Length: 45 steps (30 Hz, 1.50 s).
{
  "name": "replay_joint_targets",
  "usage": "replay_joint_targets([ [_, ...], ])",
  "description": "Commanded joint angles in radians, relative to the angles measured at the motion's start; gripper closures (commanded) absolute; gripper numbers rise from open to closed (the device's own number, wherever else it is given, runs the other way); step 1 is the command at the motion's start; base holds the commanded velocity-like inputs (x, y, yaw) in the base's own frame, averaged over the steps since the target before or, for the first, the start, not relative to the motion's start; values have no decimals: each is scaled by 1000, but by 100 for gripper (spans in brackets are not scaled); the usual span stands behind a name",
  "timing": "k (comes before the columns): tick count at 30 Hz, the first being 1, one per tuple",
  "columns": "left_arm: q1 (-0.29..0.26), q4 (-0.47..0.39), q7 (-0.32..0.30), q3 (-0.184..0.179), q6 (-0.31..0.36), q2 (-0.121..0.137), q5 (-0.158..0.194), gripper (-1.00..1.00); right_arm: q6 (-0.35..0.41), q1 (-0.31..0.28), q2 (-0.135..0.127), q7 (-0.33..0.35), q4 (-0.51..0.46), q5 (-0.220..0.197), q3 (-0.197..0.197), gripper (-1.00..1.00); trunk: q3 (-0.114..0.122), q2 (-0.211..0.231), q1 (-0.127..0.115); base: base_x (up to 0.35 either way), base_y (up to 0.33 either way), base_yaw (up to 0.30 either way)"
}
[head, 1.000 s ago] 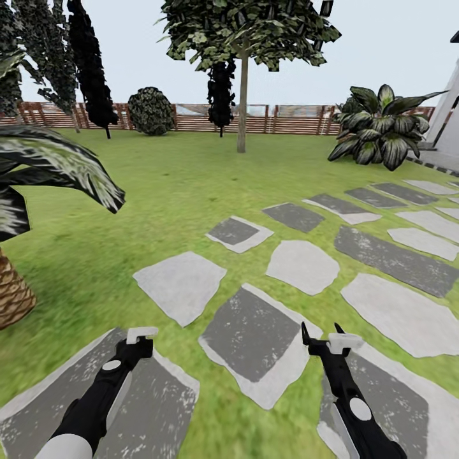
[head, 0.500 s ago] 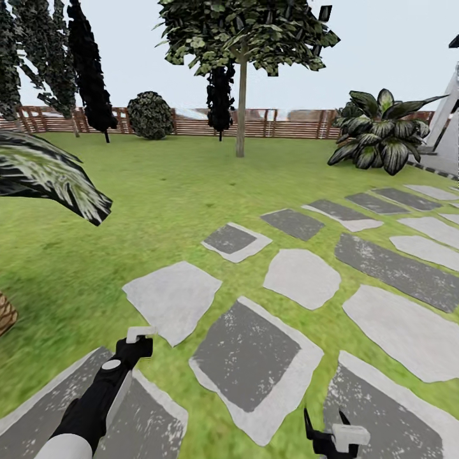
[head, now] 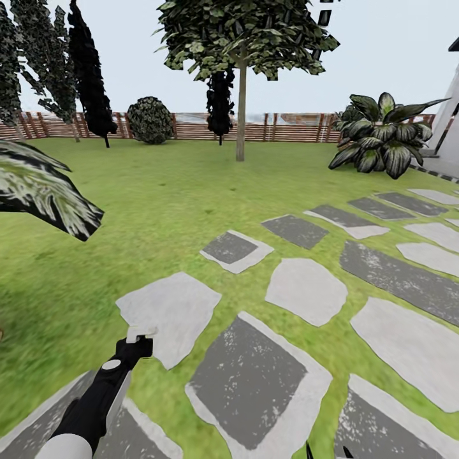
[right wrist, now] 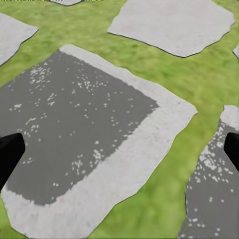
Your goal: In the garden, pick up the pesticide atomizer on the floor and spray pesticide onto both trees until each tree trunk is fully covered.
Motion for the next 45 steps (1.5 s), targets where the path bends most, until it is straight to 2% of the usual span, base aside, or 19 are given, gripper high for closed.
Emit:
replay_joint_targets([
  [1,0,0,0,0,0,0,0,100,0,0,0,0,1,0,0,-100,0,0,0,341,0,0],
  [45,0,-1,0,1,0,0,0,100,0,0,1,0,3,0,0,-100,0,0,0,341,0,0],
])
